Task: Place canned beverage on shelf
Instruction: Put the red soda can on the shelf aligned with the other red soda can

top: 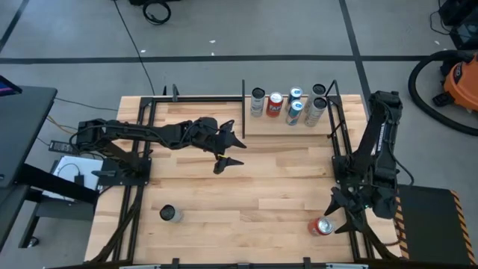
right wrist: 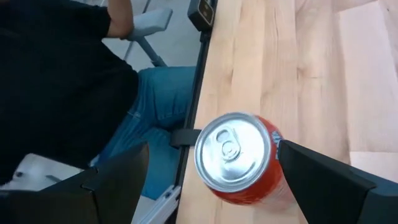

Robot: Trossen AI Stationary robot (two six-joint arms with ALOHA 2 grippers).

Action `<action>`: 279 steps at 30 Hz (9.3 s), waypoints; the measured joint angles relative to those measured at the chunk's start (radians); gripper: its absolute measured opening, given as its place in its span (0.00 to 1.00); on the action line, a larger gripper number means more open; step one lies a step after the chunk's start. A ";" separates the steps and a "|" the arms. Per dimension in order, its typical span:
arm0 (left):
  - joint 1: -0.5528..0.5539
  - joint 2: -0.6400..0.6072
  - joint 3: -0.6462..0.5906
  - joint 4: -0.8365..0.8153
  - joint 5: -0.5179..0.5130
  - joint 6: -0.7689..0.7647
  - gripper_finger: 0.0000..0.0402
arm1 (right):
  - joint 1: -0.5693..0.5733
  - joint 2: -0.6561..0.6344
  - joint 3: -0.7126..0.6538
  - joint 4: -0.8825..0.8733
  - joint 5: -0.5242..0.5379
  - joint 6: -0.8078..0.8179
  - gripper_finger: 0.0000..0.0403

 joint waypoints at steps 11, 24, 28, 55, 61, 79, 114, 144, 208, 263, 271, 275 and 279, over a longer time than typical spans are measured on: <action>0.000 0.000 0.000 0.007 0.000 0.000 0.78 | 0.001 0.124 0.000 0.026 0.011 0.000 0.90; 0.000 0.000 0.000 0.008 0.000 0.002 0.78 | 0.000 0.244 0.000 0.069 0.026 0.053 0.90; 0.000 0.000 0.000 0.008 0.000 0.002 0.78 | 0.000 0.270 0.001 0.077 0.041 0.082 0.90; 0.000 0.000 0.000 0.009 0.000 0.000 0.78 | -0.043 0.275 0.000 0.209 0.002 0.010 0.90; 0.000 0.000 0.000 0.009 0.000 0.000 0.78 | -0.044 0.275 0.000 0.215 0.001 -0.016 0.90; 0.000 0.000 0.000 0.009 0.000 -0.019 0.78 | -0.060 0.275 0.000 0.299 0.000 -0.032 0.90; 0.000 0.000 0.000 0.008 0.000 -0.060 0.78 | -0.180 0.267 0.029 0.374 -0.162 -0.145 0.90; 0.000 0.000 0.000 0.008 0.000 -0.105 0.78 | -0.189 0.268 0.322 -0.174 -0.241 -0.216 0.90; 0.000 0.000 0.000 0.007 0.000 -0.113 0.78 | -0.396 0.489 0.319 -0.172 -0.354 -0.379 0.79; -0.007 0.000 0.000 -0.031 0.000 -0.097 0.78 | -1.985 0.652 0.847 -0.612 -1.028 -1.738 0.80; -0.011 0.000 -0.001 -0.024 0.000 -0.051 0.78 | -2.031 0.713 0.847 -0.619 -1.032 -1.771 0.80; -0.010 0.000 0.000 0.028 -0.001 -0.052 0.78 | -2.037 0.733 0.847 -0.618 -1.023 -1.788 0.80; -0.010 0.000 0.000 0.073 -0.001 -0.051 0.78 | -2.049 0.742 0.847 -0.609 -1.002 -1.802 0.80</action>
